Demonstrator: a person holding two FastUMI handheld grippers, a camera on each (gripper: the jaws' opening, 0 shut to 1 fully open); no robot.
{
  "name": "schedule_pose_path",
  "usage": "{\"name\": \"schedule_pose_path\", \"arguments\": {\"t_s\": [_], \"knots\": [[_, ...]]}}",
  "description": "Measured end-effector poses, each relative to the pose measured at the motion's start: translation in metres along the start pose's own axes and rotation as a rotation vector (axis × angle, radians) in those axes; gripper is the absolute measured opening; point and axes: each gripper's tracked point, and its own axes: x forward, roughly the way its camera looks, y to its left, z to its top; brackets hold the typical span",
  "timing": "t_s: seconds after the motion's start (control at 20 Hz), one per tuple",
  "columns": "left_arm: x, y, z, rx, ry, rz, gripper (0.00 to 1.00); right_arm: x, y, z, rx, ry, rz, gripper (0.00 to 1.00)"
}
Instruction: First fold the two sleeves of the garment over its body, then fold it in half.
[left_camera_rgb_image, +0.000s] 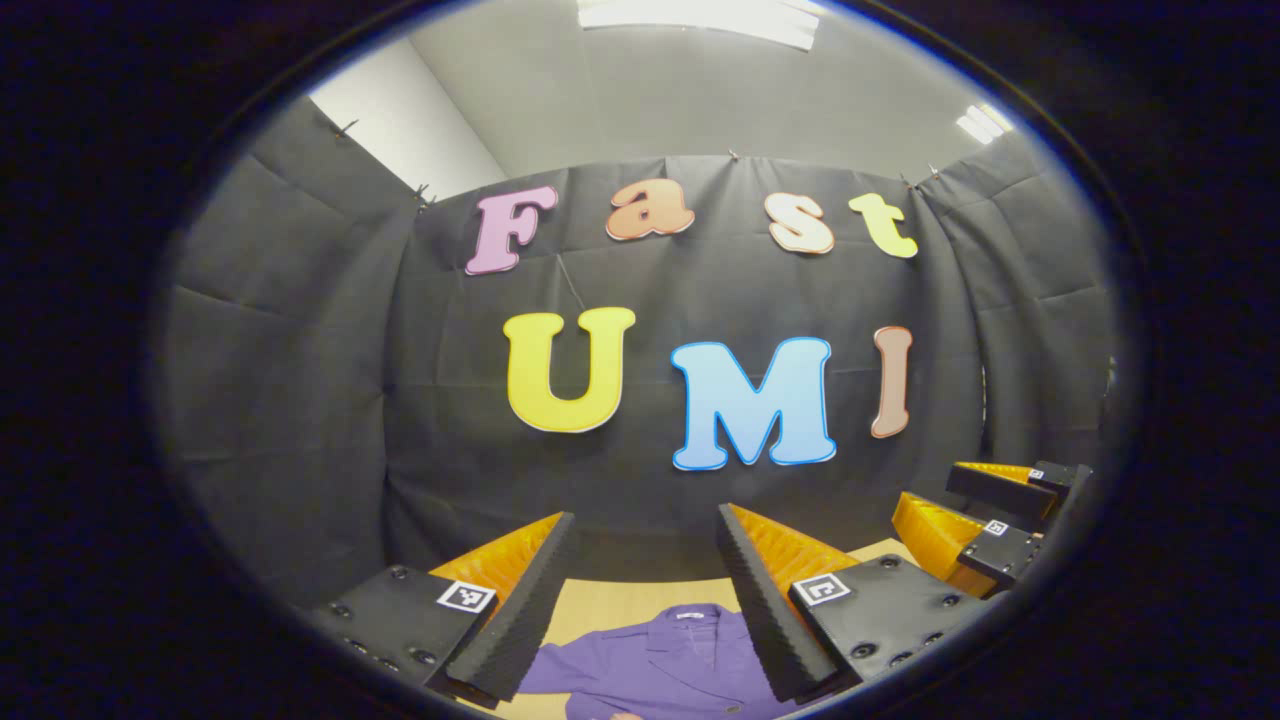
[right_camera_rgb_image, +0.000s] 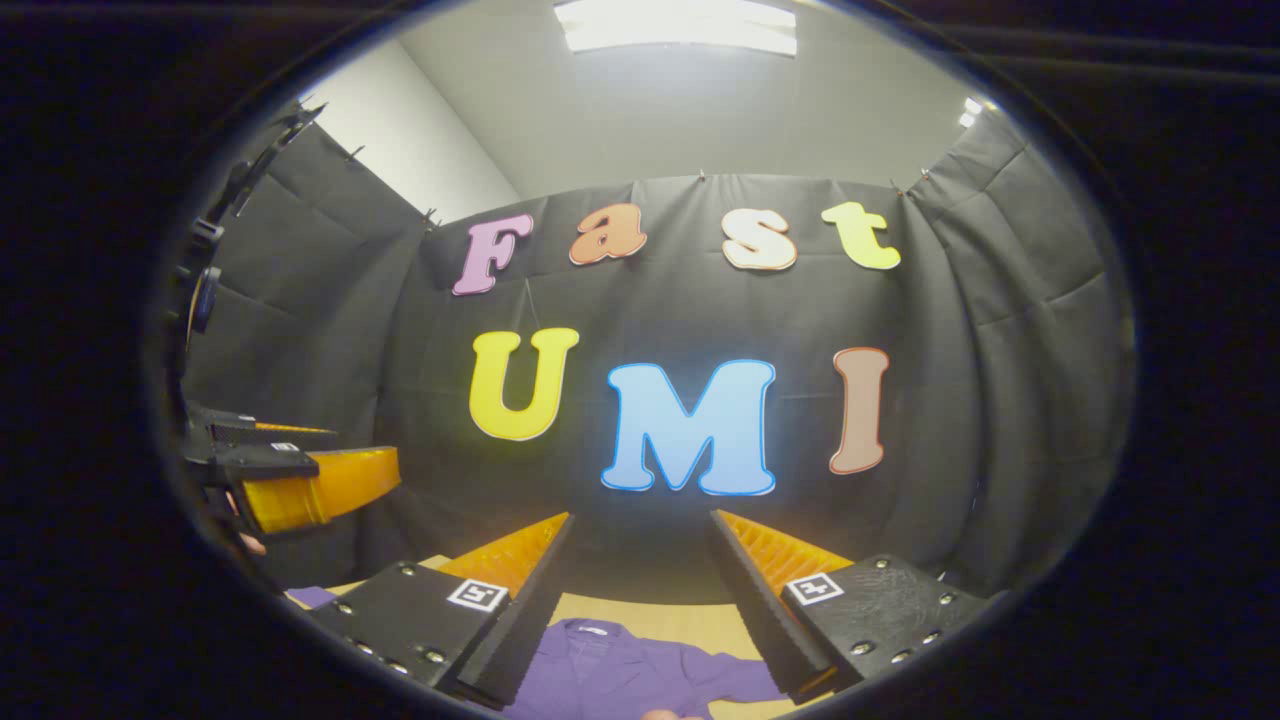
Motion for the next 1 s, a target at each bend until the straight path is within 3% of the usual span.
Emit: {"name": "schedule_pose_path", "arguments": {"t_s": [0.1, 0.15, 1.0], "knots": [[0.008, -0.003, -0.006, -0.002, 0.01, -0.015, 0.95, 0.029, -0.028, -0.007, 0.015, 0.014, 0.011, 0.9], [0.012, -0.001, -0.007, -0.003, 0.013, -0.016, 0.95, 0.027, -0.043, -0.016, 0.022, 0.022, 0.015, 0.86], [0.033, 0.002, -0.026, 0.022, 0.036, -0.067, 0.94, 0.047, -0.067, -0.056, 0.085, 0.126, -0.089, 0.86]]}}
